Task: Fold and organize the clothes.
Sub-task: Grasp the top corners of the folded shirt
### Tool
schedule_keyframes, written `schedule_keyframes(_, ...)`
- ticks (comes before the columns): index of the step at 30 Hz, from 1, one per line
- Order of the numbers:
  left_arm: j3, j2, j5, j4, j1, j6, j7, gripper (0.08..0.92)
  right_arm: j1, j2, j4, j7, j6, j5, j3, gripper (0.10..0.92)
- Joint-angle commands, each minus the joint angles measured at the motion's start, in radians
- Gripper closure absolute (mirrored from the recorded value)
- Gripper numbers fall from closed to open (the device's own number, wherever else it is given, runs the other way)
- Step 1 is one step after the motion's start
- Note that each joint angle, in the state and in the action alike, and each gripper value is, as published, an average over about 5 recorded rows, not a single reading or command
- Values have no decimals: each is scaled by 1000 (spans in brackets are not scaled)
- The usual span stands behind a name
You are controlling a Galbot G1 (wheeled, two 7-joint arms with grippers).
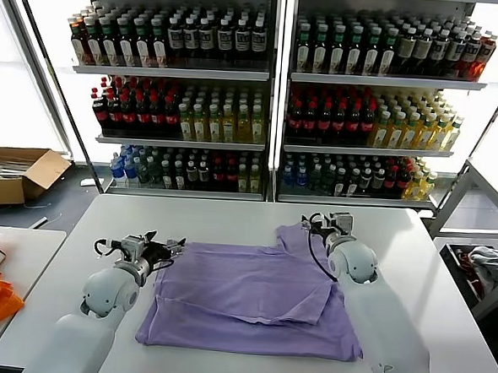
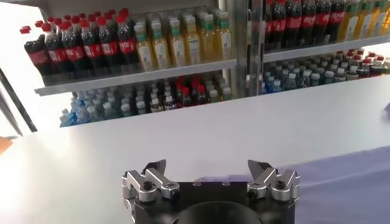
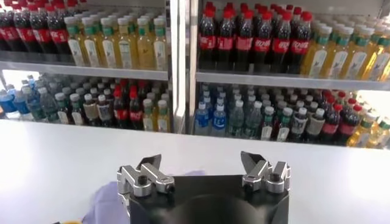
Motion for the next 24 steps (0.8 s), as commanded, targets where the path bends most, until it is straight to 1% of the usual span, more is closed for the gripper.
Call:
schedule_keyframes(1, 3, -8, -17, 30, -9, 2, 7, 177, 17, 43, -59, 1, 0, -14, 7, 203)
schedule_keyframes(16, 26, -30, -15, 68, -15, 1, 9, 177, 4, 73, -107, -4, 17, -37, 28, 203)
schedule_keyframes(24, 26, -36, -14, 80, -12, 0, 9, 177, -7, 76, -101, -1, 15, -44, 27, 203)
